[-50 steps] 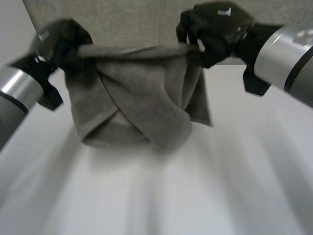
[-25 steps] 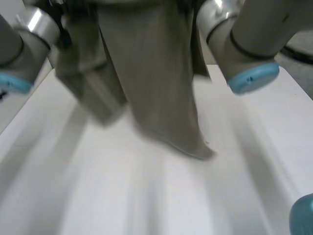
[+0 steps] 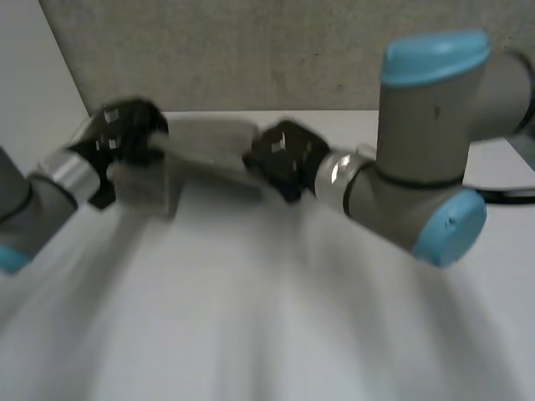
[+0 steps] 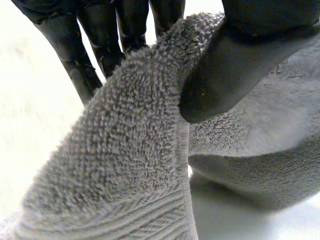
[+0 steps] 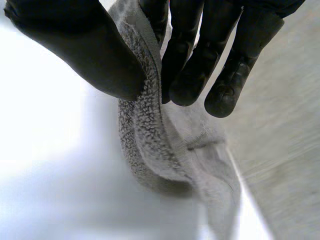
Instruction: Fold the towel.
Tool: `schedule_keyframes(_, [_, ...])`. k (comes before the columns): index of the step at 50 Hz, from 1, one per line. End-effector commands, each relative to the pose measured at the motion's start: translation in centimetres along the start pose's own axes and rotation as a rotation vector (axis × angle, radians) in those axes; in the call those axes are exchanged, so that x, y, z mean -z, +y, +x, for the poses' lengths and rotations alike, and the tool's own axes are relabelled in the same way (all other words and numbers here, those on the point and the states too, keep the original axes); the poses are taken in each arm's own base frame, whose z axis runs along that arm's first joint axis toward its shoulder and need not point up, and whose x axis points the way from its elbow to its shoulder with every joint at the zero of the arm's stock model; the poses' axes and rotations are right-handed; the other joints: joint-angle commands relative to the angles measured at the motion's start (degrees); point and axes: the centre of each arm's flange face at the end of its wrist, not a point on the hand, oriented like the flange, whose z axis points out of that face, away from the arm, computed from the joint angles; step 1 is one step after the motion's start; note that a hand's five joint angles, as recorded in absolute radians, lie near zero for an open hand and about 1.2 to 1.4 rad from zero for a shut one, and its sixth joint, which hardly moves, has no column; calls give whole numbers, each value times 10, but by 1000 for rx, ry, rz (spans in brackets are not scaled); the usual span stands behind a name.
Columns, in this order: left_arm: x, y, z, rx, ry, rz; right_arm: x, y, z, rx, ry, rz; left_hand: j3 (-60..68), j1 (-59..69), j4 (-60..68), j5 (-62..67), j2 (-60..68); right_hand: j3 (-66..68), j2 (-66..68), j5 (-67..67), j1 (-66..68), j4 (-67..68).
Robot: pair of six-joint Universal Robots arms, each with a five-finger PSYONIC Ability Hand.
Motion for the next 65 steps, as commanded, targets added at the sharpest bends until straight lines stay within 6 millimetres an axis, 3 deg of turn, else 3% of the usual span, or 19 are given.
schedule_keyframes(1, [26,51,-2,-90,4,-157,16,30,-26,4,-10,-68,40,65,21,64,40,39,40,30,35,31])
schedule_keyframes(2, [26,51,-2,-90,4,-158,20,32,-28,-4,6,-76,40,65,21,64,40,39,40,30,35,31])
schedule_keyframes(4, [30,63,-1,-140,8,-193,24,35,-30,-18,20,-83,-199,-174,-218,-175,-200,39,40,30,35,31])
schedule_keyframes(5, [30,63,-1,-141,8,-193,26,38,-32,-35,32,-89,-200,-175,-219,-176,-201,39,40,30,35,31])
schedule_keyframes(6, [32,68,-1,-163,6,-209,26,38,-32,-36,32,-89,-334,-308,-352,-310,-334,39,40,30,35,31])
schedule_keyframes(7, [33,71,-1,-179,8,-223,26,38,-32,-36,32,-89,-382,-356,-400,-358,-382,39,40,30,35,31])
schedule_keyframes(19, [45,78,15,-182,37,-266,28,47,-29,-265,90,-84,-444,-419,-463,-420,-445,39,40,30,35,31])
schedule_keyframes(24, [64,79,42,-179,82,-289,25,51,-30,-324,105,-82,-464,-439,-483,-441,-465,39,40,30,35,31])
schedule_keyframes(27, [69,77,45,-180,85,-284,24,53,-30,-327,110,-85,-464,-439,-483,-441,-465,39,40,30,35,31])
schedule_keyframes(41, [85,39,40,-267,-68,-134,21,63,-36,-332,108,-101,-456,-431,-475,-432,-456,39,40,30,35,31])
schedule_keyframes(51, [121,11,62,-263,-72,-35,21,63,-36,-331,110,-102,-439,-414,-458,-415,-440,39,40,30,35,31])
schedule_keyframes(60, [140,22,73,-208,-38,-91,20,63,-36,-331,110,-102,-360,-335,-379,-336,-361,39,40,30,35,31])
schedule_keyframes(65, [141,37,60,-155,-64,-188,21,64,-36,-329,109,-103,-363,-338,-382,-340,-364,39,40,30,35,31])
